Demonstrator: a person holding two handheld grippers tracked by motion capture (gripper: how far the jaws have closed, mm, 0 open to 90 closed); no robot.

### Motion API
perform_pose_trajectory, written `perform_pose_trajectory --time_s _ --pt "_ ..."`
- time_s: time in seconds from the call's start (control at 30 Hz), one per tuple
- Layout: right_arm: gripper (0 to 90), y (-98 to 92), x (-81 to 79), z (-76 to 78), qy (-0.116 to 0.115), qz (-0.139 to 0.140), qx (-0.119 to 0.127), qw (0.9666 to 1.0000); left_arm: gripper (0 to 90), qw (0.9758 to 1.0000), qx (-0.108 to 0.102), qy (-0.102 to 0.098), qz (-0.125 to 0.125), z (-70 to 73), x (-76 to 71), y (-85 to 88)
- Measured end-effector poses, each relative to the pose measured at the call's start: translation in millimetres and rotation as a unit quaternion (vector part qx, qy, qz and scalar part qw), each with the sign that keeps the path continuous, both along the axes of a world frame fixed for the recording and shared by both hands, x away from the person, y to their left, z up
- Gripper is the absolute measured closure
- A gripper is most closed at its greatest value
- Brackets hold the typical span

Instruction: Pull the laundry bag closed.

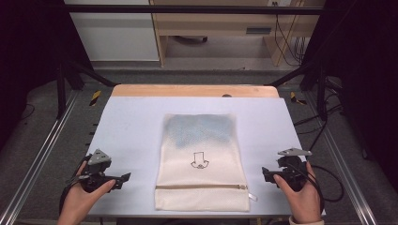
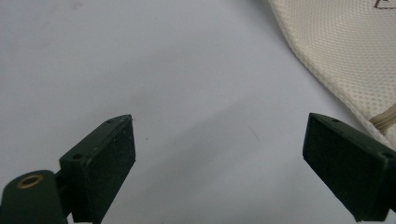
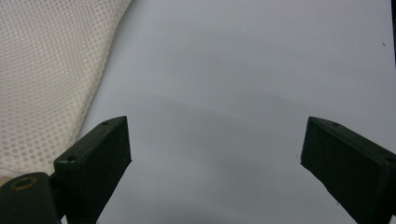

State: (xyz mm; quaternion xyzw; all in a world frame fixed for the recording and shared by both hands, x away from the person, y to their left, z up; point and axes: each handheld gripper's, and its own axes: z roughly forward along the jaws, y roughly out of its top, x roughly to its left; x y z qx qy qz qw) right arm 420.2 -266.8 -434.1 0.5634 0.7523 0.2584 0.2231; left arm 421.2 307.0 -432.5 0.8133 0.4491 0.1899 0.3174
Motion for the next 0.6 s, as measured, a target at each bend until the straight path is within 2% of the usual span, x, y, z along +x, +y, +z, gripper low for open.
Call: perform_pose_trajectory --time_s 0.3,0.6 --pt "8.8 -12.9 -2.3 -3.4 0.014 -0.02 0.004 0.9997 9.2 0.9998 0.011 0.002 0.019 -2.5 3.0 13.3" --pt "9.1 -22.4 -5.4 -9.4 0.024 -0.028 0.004 0.9993 9.3 0.9993 0.025 0.009 0.028 -6.1 5.6 21.3"
